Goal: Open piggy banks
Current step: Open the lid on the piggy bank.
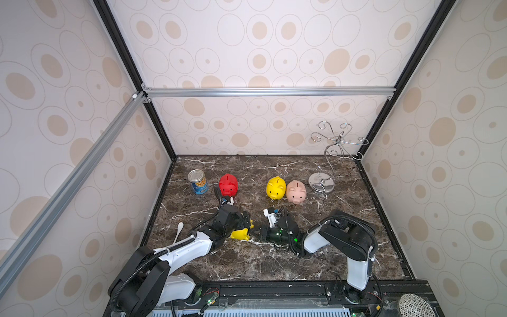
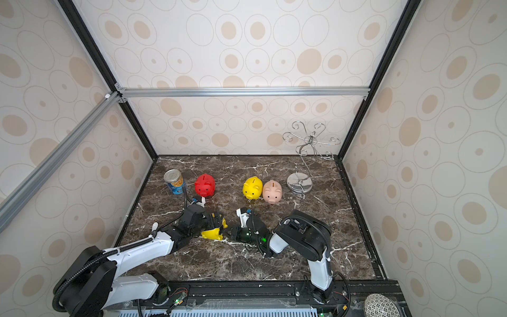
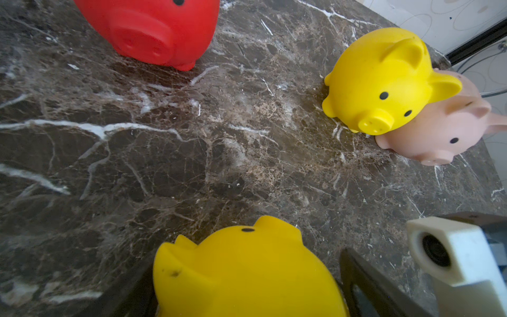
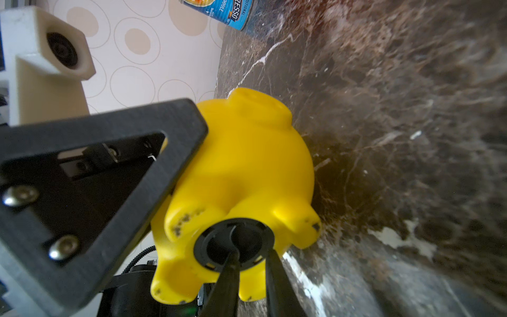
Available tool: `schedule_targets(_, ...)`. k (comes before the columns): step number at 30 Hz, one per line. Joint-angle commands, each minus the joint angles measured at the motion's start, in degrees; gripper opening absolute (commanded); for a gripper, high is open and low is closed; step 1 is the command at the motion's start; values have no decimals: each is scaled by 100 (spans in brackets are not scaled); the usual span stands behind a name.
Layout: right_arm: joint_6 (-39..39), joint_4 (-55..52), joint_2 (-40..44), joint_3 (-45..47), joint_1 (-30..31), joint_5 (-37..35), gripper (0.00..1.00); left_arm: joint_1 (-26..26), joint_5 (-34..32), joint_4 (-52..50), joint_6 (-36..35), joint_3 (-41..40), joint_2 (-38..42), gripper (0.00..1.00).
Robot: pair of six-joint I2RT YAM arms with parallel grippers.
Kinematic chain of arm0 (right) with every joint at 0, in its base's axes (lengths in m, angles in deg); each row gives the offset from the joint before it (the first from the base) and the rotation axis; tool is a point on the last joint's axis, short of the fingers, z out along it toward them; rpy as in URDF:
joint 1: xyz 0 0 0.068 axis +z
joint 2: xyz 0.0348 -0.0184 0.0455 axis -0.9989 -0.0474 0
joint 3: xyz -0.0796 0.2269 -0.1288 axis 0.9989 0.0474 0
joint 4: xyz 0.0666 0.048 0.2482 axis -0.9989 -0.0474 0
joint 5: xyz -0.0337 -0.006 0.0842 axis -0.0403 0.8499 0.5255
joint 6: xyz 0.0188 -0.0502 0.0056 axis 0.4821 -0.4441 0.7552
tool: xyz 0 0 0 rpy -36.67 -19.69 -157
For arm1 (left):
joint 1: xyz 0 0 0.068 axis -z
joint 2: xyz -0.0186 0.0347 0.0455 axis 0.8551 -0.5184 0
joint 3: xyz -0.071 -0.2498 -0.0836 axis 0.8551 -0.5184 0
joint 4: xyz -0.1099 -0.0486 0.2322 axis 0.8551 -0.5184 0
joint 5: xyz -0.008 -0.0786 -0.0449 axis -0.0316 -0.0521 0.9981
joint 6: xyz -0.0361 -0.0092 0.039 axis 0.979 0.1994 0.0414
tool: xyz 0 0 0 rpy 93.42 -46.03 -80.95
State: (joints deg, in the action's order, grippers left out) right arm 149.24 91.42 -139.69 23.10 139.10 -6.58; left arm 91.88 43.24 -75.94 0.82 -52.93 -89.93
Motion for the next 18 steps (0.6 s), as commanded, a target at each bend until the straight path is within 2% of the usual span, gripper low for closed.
schedule_targets(1,-98,-31,224,-36,49,-38,19,-48,-1,95,-69,-68,-34,98)
schedule_targets(8,-245,-6,319,-8,51,8,18,-62,53,153,-64,-68,-87,97)
schedule_targets(18,-239,382,-68,-173,53,110,18,-60,159,274,7,-168,-122,97)
